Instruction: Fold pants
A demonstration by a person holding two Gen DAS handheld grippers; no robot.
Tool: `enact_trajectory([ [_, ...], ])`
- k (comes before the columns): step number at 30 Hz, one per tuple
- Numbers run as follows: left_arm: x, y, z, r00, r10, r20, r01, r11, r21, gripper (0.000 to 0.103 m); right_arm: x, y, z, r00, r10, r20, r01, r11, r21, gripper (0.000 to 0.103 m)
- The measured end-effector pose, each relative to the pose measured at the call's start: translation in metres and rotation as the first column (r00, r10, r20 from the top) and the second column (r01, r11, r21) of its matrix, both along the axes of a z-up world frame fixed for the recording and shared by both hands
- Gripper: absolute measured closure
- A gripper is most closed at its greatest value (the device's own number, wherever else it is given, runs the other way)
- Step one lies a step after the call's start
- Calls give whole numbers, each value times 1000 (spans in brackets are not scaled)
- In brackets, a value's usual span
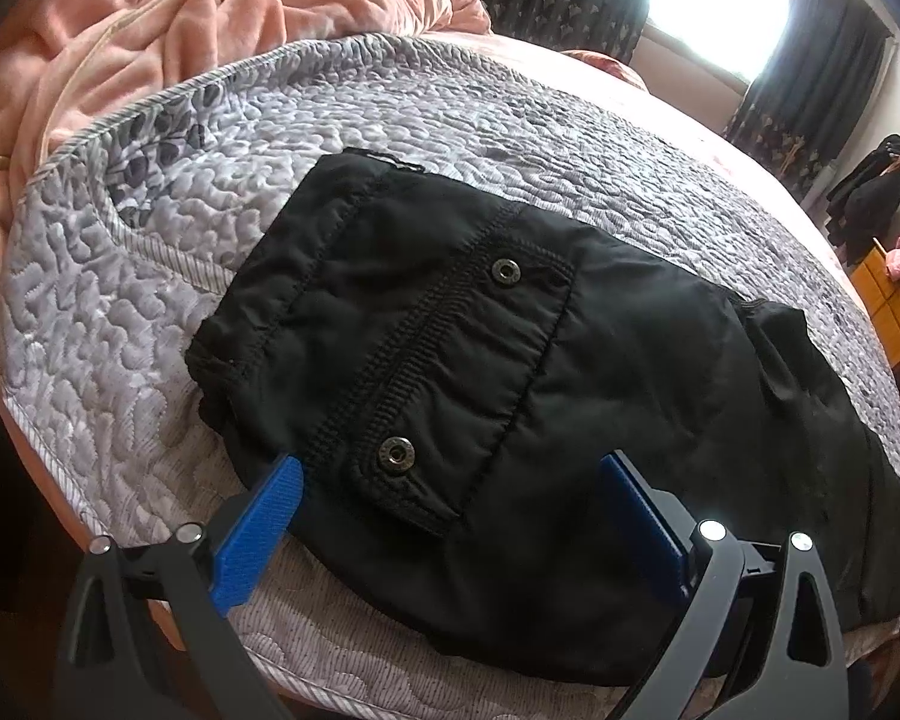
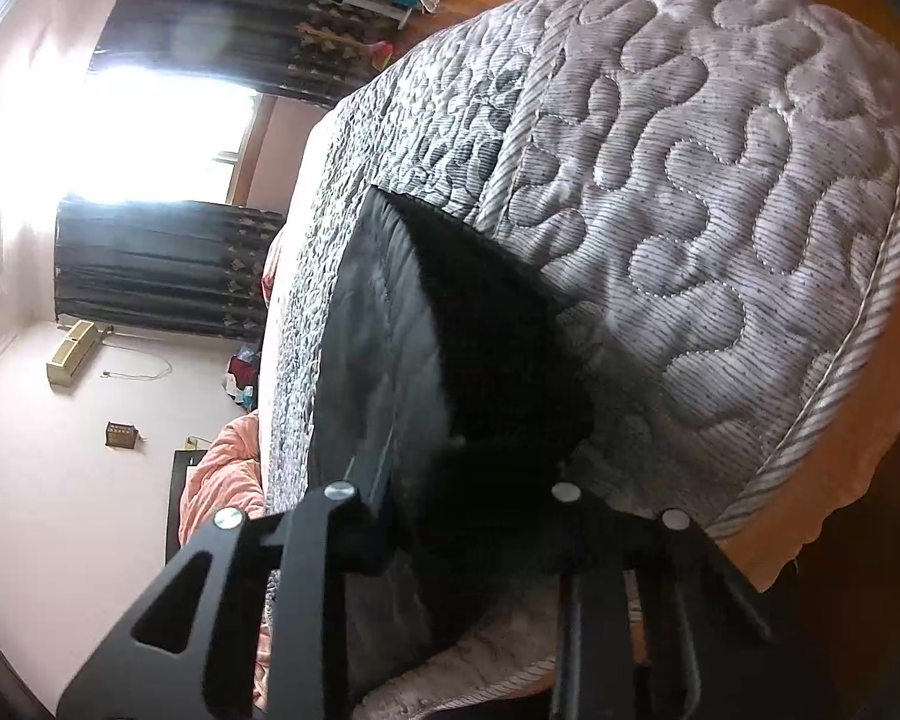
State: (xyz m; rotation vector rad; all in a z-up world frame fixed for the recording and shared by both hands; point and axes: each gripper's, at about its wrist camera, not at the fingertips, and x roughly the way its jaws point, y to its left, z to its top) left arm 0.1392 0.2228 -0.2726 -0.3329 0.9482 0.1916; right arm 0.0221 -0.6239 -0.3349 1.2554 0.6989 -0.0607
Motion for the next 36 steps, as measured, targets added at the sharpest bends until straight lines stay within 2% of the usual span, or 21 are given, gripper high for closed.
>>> enact_trajectory([
  [20, -3, 4, 1, 1000, 7, 15, -7, 1000, -22, 4, 25, 26, 76, 999, 42, 24, -38, 988, -153, 82],
  [36, -7, 5, 2, 999, 25, 32, -23, 998, -50, 4, 36, 37, 102, 997, 65, 41, -55, 976, -209, 82],
])
